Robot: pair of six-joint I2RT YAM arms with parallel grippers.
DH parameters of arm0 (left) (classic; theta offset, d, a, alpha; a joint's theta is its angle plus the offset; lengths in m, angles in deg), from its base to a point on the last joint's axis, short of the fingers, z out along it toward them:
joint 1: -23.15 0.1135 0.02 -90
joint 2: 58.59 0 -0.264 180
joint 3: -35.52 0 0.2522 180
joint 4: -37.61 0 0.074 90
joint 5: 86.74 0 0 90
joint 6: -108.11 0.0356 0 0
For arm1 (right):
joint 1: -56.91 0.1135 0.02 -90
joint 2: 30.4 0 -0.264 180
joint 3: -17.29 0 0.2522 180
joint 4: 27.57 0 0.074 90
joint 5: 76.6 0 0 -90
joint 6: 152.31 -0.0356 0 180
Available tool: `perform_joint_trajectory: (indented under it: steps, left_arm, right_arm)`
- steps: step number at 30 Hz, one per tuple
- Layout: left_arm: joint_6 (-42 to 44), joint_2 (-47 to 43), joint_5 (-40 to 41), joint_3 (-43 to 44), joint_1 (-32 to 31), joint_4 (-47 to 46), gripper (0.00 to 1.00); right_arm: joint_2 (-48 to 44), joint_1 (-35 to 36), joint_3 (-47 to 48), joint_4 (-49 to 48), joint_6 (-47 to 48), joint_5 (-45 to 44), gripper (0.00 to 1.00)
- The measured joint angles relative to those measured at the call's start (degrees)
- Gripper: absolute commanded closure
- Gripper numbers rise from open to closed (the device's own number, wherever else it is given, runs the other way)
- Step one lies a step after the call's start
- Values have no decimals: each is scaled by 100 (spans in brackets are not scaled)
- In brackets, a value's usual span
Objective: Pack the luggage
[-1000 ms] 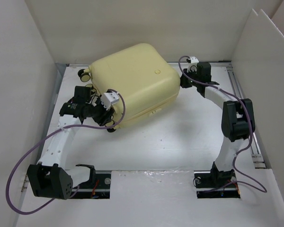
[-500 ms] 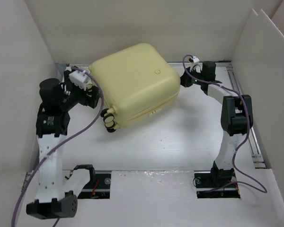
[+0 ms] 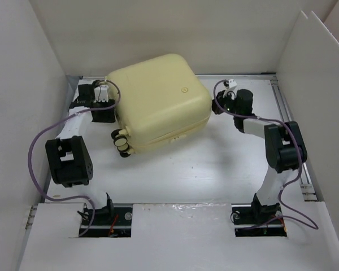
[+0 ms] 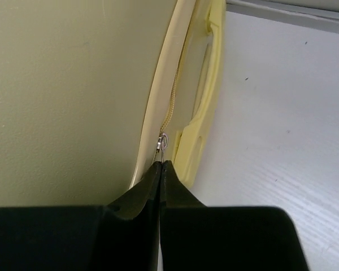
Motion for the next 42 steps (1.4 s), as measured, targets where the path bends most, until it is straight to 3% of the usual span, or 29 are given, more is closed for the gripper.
perform_joint_trajectory:
  steps: [4,5,6,9,11,14,18,22,29,42]
  left_arm:
    - [173,791,223,1329,162,175,46]
    - [264,1056,282,1786,170,133,42]
    - [564,1539,459,2568,192,-234,41]
    - [1108,2033,723,3338,232,-514,34]
    - [1307,2175,750,3628,232,-927,29]
    - [1303,1952,291,3744,52,-1106,27]
    - [1545,1158,-264,3359,-938,-664,24]
    - [2118,350,-634,2653,-1998,103,21]
    - [3034,-1204,-772,1497,-2798,1276,19]
    - [3187,-2245,-807,-201,-3248,76,23]
  right_arm:
    - [-765,542,-1222,-702,-293,-916,100]
    - [-957,721,-1482,-793,-367,-1139,100]
    - [-1333,1213,-1947,-874,-544,-1397,100]
    - [-1683,2109,-2330,-852,-680,-2103,100]
    - [-1891,2704,-2500,-691,-778,-2214,100]
    - [-1862,3342,-2549,-601,-1010,-1672,100]
    - [-1639,3751,-2485,-750,-1279,-903,100]
    - [-1513,3731,-2343,-706,-1421,-726,100]
    - [-1639,3713,-2284,-323,-1534,-1064,100]
    - [-2457,3176,-2013,1447,-1390,-3077,100]
